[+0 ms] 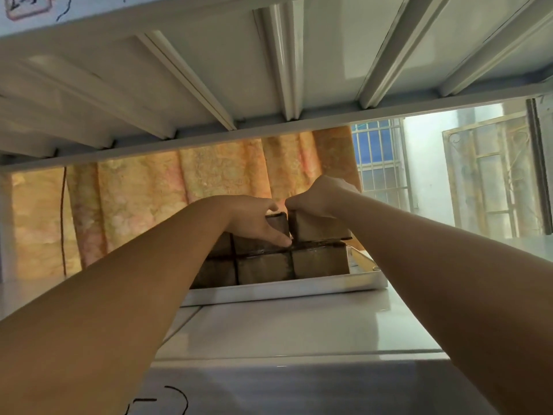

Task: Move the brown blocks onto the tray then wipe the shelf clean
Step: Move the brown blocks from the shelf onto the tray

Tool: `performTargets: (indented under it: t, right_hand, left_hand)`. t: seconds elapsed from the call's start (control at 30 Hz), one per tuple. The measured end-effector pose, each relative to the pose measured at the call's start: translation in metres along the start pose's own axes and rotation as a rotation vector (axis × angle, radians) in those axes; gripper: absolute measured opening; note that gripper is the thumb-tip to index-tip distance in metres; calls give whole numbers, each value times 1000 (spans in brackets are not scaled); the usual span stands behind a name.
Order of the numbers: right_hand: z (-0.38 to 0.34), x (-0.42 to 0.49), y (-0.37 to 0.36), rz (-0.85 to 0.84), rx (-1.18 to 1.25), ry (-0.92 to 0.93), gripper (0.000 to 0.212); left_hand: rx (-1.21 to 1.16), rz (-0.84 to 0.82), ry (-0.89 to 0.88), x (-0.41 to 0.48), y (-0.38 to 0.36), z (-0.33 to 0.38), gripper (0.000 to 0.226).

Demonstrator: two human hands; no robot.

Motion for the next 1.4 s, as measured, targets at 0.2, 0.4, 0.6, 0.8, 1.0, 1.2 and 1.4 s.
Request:
performTargets:
  t: [0.2,0.4,0.6,0.8,1.0,1.2,1.4]
  right_hand:
    - [-5,-5,-3,-33,-141,60,69]
    - [-3,2,-7,-52,-224,82,62]
    - [-5,3,-12,-188,-286,160,60]
    - [-6,4,-12,-281,-361,230,52]
    - [0,2,-17,-150,-344,234,61]
    - [15,-14,-23,284,-164,305,71]
    - [7,-38,-13,529,-118,511,54]
  left_hand:
    - [-108,166,-58,-12,-18,-15,71]
    - [7,276,-66,-9,-31,-19,70]
    - [14,364,-83,-13,-39,-23,69]
    - [76,405,-89,-14,-43,-23,62]
    - [65,470,-108,-17,-44,-20,58]
    - [79,579,-116,-21,-47,-15,57]
    - [-20,694,-190,-22,-48,-4,47]
Point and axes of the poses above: each hand's wrist, its own x-axis towards the middle knuckle, its own y-axis out of the back of the hand, z = x × y, the point moved 1 cm from there along x, towards the middle knuckle, and after that the axes turned 15 degrees about -y, right-handed, at the moved point
